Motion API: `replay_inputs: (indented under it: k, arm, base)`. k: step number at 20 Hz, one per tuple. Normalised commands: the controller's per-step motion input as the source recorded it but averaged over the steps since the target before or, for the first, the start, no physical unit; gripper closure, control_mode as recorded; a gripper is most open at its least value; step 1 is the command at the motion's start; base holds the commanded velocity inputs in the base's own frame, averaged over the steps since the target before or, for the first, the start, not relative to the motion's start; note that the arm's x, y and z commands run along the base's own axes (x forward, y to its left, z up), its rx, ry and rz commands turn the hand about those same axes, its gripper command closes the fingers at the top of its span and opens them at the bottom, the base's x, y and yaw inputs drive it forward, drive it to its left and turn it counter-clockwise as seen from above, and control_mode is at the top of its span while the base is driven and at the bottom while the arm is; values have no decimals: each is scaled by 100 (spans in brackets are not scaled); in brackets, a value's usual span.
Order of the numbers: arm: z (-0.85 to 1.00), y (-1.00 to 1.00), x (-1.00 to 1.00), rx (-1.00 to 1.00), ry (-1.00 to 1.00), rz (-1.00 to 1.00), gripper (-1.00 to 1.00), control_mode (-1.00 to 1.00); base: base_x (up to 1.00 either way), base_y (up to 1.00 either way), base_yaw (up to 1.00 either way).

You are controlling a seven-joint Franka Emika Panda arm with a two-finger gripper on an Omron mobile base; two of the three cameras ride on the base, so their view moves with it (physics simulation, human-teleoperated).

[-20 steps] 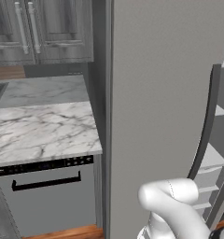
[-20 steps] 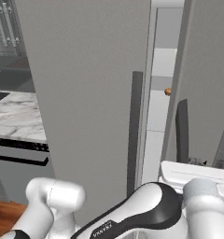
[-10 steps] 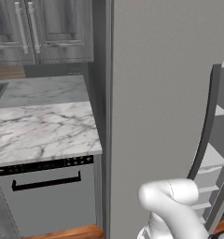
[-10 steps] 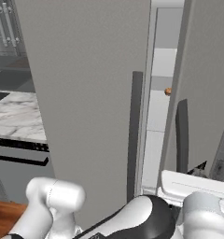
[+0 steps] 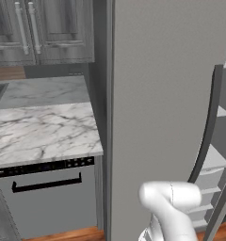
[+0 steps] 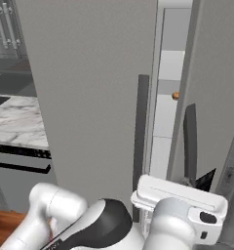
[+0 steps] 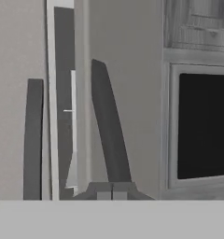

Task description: Open the freezer door, pick up the ice cube tray from the freezer, and place it on the dining counter.

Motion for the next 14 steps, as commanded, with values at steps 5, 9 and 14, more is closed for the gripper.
replay_inputs:
  k: [5, 9, 14]
  arm:
    - [0, 43, -3, 0, 0, -5, 100, -100]
    - [0, 27, -11, 0, 0, 0, 100, -100]
    - [0, 45, -1, -2, 0, -3, 100, -100]
  base:
    - [0, 0, 0]
    - [0, 0, 0]
    - [0, 0, 0]
